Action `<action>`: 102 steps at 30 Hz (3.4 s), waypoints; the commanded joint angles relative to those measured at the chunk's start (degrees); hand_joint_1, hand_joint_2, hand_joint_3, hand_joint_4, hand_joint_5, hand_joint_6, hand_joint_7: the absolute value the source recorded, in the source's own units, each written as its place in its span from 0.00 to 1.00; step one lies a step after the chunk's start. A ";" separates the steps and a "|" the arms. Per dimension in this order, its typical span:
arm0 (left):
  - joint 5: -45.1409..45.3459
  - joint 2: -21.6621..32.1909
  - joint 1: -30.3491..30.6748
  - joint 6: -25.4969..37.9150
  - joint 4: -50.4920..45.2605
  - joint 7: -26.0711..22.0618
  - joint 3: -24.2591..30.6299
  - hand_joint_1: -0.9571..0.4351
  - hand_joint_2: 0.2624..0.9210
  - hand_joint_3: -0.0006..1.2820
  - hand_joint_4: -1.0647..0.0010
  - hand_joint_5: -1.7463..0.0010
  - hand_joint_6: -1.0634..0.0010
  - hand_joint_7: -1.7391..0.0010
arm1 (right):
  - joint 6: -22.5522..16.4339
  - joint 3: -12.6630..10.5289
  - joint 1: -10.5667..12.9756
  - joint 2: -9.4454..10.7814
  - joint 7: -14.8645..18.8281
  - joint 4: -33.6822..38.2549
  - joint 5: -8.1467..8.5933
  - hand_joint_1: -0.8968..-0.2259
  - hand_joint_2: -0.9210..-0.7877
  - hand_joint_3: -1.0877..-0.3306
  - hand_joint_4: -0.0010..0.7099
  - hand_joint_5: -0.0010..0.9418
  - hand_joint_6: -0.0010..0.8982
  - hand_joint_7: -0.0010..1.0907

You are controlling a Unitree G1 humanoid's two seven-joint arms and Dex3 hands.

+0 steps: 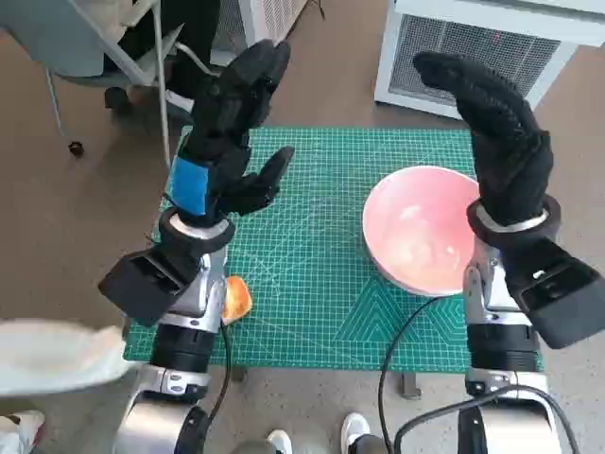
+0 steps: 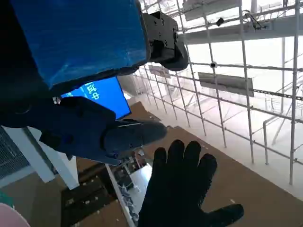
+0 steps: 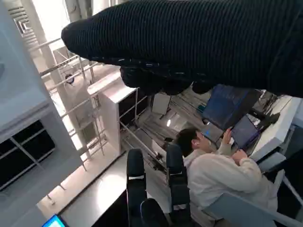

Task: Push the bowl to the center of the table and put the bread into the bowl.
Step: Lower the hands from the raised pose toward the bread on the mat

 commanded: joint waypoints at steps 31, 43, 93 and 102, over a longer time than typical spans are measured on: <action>0.01 0.12 1.52 -0.52 -0.92 -0.27 0.11 0.39 1.00 0.34 0.71 1.00 0.89 0.68 | -2.95 -6.96 3.65 -7.29 1.82 6.46 3.30 0.54 0.00 0.44 0.36 0.00 0.27 0.18; -0.73 0.69 2.57 -0.04 -1.46 -0.66 0.78 0.38 1.00 0.34 0.71 1.00 0.90 0.68 | -4.91 -14.73 4.45 -12.86 -10.69 25.47 -1.45 0.52 0.00 0.43 0.34 0.00 0.25 0.18; 3.20 4.40 8.99 2.72 -9.69 4.64 2.71 0.39 1.00 0.32 0.70 1.00 0.83 0.74 | 24.58 -12.06 -2.42 -0.98 -20.59 46.51 -7.38 0.62 0.00 0.33 0.31 0.02 0.28 0.12; 3.44 5.40 11.78 3.22 -12.30 5.76 3.46 0.38 1.00 0.31 0.71 1.00 0.80 0.80 | 25.38 -11.00 -4.89 1.29 -20.82 46.57 -8.59 0.65 0.00 0.33 0.31 0.01 0.28 0.11</action>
